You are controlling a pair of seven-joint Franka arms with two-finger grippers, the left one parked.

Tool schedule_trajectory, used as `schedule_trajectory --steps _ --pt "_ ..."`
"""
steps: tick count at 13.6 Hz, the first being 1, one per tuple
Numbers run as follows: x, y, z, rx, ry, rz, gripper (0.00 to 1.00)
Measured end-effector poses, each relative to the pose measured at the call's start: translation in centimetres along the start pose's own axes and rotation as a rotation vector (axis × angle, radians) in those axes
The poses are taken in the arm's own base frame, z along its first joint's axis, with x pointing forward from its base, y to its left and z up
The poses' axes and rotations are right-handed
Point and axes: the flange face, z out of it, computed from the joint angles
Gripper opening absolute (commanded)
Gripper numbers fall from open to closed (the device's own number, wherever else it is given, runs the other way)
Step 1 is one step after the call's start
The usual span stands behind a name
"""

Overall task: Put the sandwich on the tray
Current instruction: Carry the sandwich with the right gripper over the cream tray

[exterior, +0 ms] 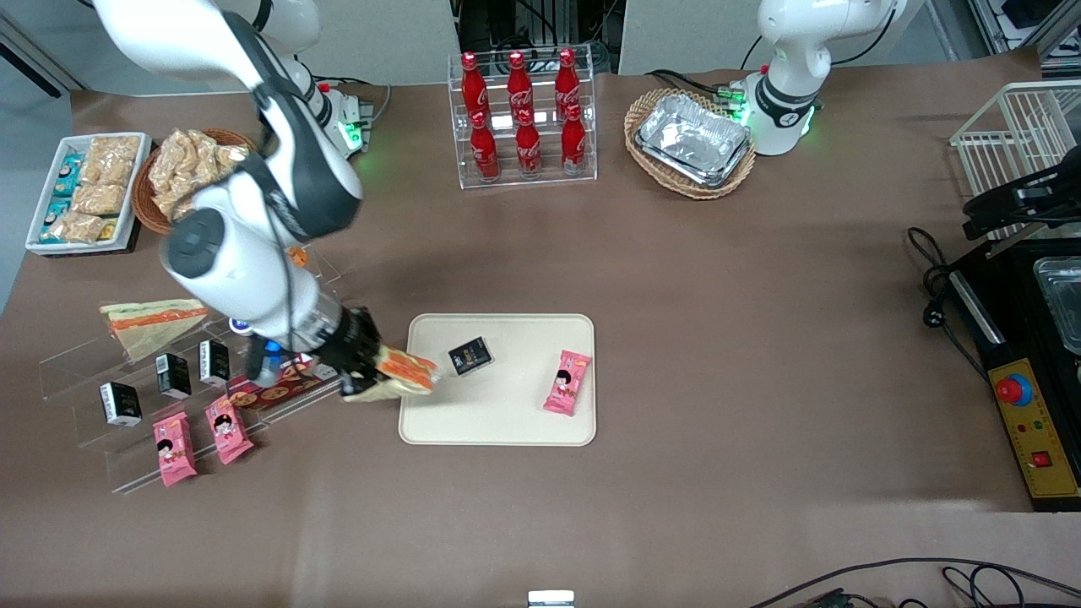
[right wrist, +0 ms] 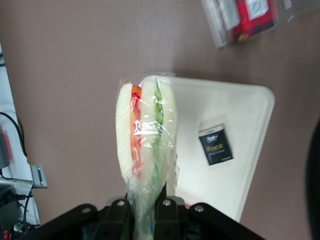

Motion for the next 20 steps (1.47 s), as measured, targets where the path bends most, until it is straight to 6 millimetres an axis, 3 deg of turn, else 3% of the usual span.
schedule_trajectory --steps 4,8,13,17,19,20 --pt "-3.8 0.0 7.5 0.058 -0.024 0.017 0.0" --pt "-4.9 -0.1 14.2 0.076 -0.026 0.003 0.0" --pt "-4.3 0.3 19.5 0.106 -0.027 0.005 0.0" --pt "-4.1 0.5 21.3 0.109 -0.028 0.056 0.0" --pt "-4.1 0.5 21.7 0.121 -0.022 0.051 0.61" --pt "-4.1 0.6 22.0 0.119 -0.018 0.054 1.0"
